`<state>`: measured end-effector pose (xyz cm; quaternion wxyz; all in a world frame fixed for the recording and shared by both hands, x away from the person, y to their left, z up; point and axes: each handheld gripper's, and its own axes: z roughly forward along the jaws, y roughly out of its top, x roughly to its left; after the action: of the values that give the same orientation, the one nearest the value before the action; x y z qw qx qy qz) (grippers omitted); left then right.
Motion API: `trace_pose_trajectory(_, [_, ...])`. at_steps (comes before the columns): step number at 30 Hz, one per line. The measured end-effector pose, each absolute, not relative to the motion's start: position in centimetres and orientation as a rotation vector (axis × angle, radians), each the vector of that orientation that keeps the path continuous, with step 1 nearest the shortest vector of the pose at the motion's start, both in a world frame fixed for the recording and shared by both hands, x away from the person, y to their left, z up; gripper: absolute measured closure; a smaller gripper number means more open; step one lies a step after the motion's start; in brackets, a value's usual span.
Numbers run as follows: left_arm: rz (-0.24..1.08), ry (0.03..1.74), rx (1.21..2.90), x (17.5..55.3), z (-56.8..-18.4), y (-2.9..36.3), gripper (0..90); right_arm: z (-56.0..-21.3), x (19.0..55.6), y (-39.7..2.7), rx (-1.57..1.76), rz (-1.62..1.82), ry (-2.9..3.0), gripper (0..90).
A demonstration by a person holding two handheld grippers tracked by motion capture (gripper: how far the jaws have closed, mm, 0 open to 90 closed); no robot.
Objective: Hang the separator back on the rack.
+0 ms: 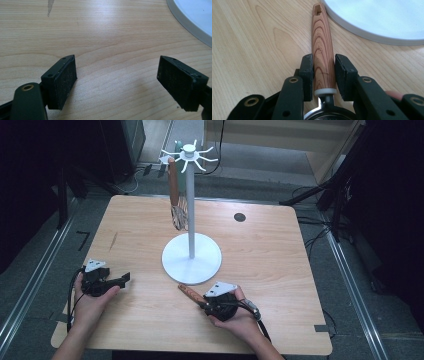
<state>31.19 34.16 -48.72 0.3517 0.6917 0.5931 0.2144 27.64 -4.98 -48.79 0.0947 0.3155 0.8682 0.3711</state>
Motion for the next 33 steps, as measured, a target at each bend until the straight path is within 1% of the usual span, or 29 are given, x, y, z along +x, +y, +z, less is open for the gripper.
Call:
trace_pose_trajectory(5, [0.554,1.532,1.792,31.2,-48.7,34.2,16.6,-48.5,28.0,-4.7,0.95,1.029,2.615,68.0])
trace_pose_trajectory(9, [0.554,1.532,1.792,31.2,-48.7,34.2,16.6,-48.1,28.6,-4.4,0.981,0.996,2.671,63.7])
trace_pose_trajectory(13, [0.553,1.531,1.791,31.2,-48.7,34.2,16.6,-47.8,29.2,-3.8,0.976,0.95,2.698,62.9])
trace_pose_trajectory(15, [0.553,1.531,1.791,31.2,-48.7,34.2,16.7,-47.7,29.2,-3.4,0.946,0.928,2.697,64.3])
trace_pose_trajectory(17, [0.552,1.532,1.789,31.2,-48.7,34.2,16.7,-47.7,29.0,-3.0,0.914,0.891,2.683,68.5])
trace_pose_trajectory(20, [0.55,1.533,1.786,31.2,-48.7,34.2,16.7,-47.7,29.0,-3.1,0.888,0.892,2.687,68.7])
trace_pose_trajectory(26, [0.55,1.529,1.79,31.2,-48.7,34.2,16.7,-47.8,28.6,-4.5,0.89,0.904,2.692,68.9])
trace_pose_trajectory(33, [0.549,1.528,1.79,31.2,-48.7,34.2,16.8,-48.0,28.1,-7.6,0.95,0.926,2.679,68.8])
